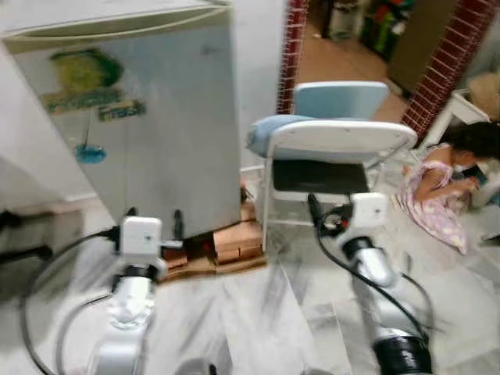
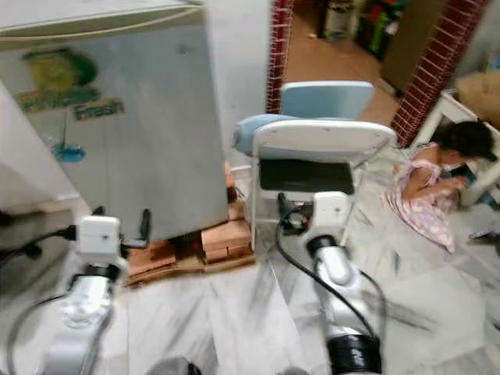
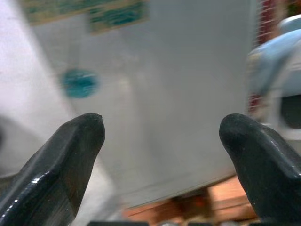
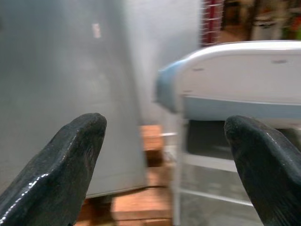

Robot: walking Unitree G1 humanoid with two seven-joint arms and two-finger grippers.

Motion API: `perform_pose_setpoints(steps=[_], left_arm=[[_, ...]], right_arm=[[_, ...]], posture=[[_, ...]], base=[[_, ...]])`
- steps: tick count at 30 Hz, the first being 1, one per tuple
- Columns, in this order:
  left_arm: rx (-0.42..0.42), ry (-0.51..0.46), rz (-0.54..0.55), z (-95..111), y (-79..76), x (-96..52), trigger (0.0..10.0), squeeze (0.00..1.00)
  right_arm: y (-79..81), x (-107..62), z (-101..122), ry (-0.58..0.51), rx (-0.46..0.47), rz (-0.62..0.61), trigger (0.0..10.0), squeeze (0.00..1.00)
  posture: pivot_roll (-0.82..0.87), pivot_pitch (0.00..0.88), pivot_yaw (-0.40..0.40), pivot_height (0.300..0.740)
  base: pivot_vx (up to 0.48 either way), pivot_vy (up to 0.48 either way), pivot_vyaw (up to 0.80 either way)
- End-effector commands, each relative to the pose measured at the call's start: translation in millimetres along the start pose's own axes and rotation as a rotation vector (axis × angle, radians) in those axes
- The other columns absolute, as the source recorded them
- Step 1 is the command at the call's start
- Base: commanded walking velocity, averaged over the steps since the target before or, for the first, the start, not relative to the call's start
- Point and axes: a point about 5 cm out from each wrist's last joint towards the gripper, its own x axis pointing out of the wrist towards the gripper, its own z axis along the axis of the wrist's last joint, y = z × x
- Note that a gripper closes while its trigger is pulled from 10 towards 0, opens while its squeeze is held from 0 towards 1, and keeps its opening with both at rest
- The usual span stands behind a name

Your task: Restocking fridge

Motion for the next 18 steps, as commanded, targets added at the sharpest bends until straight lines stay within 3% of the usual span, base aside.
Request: perform_pose_setpoints(steps=[1,5,7,18], left_arm=[[-0.018,-0.010,-0.005,3,-4.5,-0.4,10.0,0.00],[-0.020,-0.015,-0.006,4,-5.2,-0.2,10.0,0.00],[-0.035,-0.019,-0.029,6,-8.2,0.4,10.0,0.00],[-0.031,-0.021,-0.029,7,-6.7,-0.3,10.0,0.00]], right_arm=[[-14.6,-4.3,-3,0.018,-0.013,-0.066,10.0,0.00],[-13.7,-3.4,-3,0.003,-0.024,-0.071,10.0,0.00],[-3.8,-2.1,1,-0.014,0.143,0.005,10.0,0.00],[1.2,-2.4,-1,0.000,0.012,0.006,10.0,0.00]], posture=[[-0.01,0.050,0.033,0.740],[-0.01,0.057,0.034,0.740],[-0.01,0.054,0.037,0.740],[-0.01,0.058,0.042,0.740]], base=[[0.000,0.480,0.00],[0.000,0.480,0.00],[0.000,0.480,0.00],[0.000,0.480,0.00]])
